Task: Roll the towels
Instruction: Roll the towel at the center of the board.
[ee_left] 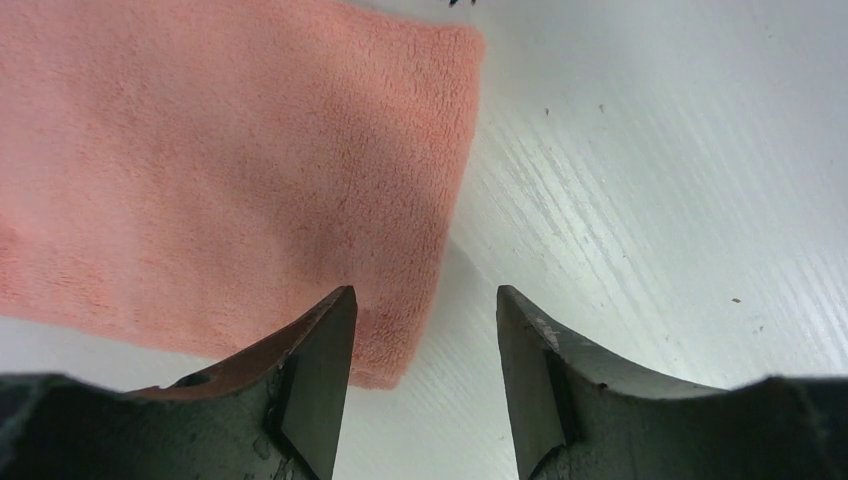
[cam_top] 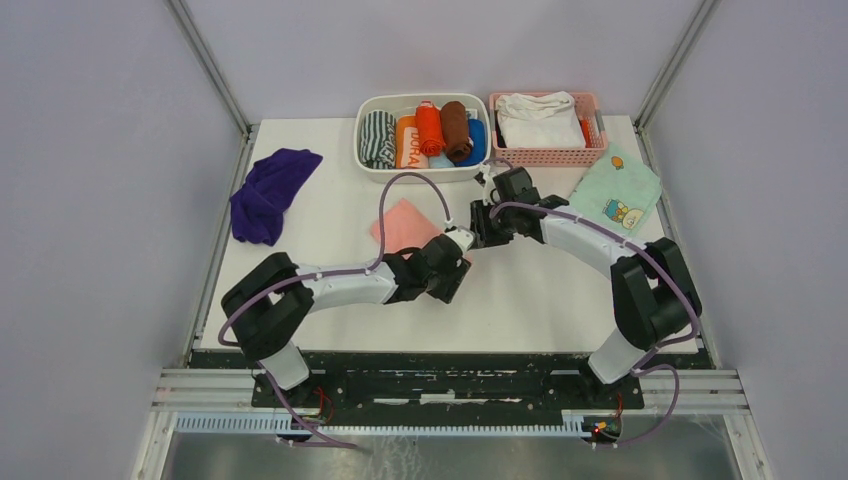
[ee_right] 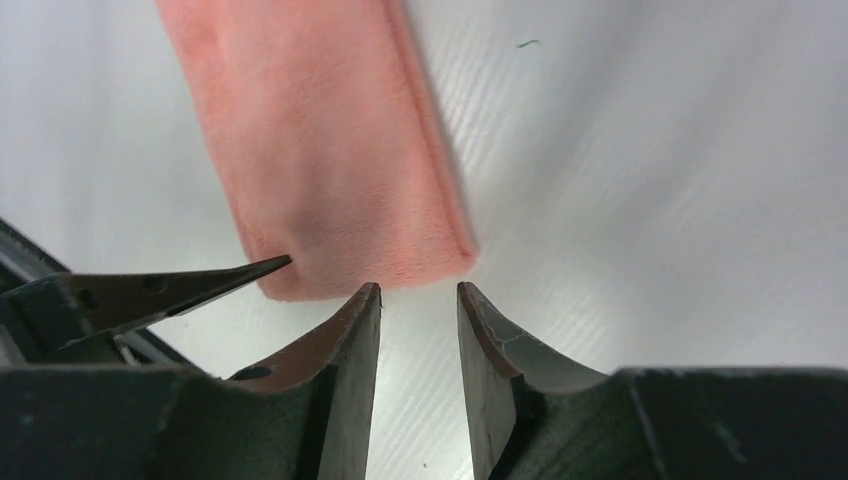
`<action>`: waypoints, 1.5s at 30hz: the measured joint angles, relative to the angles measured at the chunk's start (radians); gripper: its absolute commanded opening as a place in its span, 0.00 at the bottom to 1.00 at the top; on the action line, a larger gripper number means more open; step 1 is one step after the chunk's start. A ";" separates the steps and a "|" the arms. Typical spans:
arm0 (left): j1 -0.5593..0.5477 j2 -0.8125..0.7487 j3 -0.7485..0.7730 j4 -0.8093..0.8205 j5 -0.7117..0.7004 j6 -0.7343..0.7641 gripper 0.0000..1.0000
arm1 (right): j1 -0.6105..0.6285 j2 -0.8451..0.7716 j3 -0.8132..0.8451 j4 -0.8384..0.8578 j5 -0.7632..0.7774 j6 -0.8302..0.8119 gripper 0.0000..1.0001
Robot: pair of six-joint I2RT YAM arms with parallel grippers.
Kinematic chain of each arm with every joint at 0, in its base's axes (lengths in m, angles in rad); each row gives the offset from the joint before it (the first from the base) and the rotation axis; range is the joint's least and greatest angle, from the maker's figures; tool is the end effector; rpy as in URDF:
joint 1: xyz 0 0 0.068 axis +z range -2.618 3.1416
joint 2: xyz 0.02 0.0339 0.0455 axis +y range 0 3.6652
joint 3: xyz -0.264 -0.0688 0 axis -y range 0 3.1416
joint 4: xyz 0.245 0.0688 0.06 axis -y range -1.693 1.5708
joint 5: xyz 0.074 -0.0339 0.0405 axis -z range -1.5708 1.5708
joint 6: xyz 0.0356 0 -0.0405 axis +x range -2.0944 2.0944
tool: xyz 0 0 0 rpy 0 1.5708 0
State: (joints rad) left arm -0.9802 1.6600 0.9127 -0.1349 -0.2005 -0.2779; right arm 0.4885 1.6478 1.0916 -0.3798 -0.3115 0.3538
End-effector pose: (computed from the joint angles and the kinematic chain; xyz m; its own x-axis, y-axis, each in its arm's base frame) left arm 0.1914 -0.2728 0.1699 -0.6174 0.4382 -0.6533 0.5970 0.8018 -0.0264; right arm 0.2987 0.1711 0.2115 -0.8774 -0.0928 -0.4708 -0.3233 0.8394 0.4370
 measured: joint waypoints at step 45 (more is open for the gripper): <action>0.100 0.105 0.062 0.038 0.235 0.010 0.24 | -0.055 0.019 -0.186 0.192 -0.025 0.314 0.59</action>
State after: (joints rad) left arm -0.8806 1.7645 0.9749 -0.0967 0.0349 -0.2684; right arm 0.4339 1.6665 0.9054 -0.1879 -0.3363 0.6682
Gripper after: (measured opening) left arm 0.247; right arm 0.591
